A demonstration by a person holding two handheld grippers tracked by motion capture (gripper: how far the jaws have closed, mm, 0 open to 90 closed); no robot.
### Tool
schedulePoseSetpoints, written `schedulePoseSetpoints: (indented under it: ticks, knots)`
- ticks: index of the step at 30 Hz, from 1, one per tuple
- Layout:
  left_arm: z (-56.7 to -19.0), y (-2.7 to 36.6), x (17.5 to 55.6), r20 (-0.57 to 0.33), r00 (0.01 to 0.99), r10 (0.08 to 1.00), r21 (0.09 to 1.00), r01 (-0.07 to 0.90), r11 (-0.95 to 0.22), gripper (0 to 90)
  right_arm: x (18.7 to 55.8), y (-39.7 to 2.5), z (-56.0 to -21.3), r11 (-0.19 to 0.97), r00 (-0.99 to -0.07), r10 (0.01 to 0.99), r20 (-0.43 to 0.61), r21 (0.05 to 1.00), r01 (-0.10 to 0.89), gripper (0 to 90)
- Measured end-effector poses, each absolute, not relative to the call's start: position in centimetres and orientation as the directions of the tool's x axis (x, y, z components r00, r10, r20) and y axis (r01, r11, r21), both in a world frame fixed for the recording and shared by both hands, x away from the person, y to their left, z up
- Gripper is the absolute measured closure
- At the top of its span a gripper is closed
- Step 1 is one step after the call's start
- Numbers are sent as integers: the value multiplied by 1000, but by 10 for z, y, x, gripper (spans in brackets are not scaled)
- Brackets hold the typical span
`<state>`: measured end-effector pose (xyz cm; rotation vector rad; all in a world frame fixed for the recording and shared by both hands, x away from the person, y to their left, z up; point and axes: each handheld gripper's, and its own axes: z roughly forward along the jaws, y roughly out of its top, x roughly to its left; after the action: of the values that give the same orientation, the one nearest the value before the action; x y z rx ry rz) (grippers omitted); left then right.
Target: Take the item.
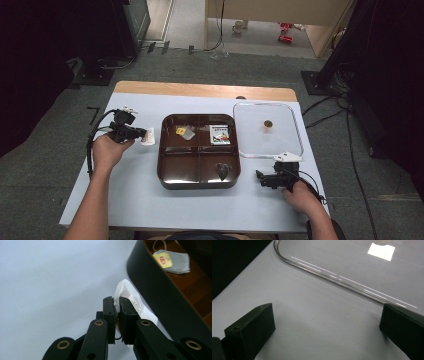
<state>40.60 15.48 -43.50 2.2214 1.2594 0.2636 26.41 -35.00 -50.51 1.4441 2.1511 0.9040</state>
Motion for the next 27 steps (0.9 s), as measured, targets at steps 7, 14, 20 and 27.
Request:
schedulePoseSetpoints:
  ticks: [7,14,20,27]
  knots:
    - [-448,155,409,-91,542,836,541,732,-415,852,264,-350,-505,259,-390,920,30,700,666,0]
    - [-452,160,410,-101,528,843,545,739,-397,842,264,-350,-505,259,-390,920,30,700,666,0]
    - [-454,163,410,-105,518,849,551,741,-384,811,264,-350,-505,259,-390,920,30,699,666,0]
    - [-452,165,408,-98,509,855,560,739,-376,727,264,-350,-505,259,-390,920,30,699,666,0]
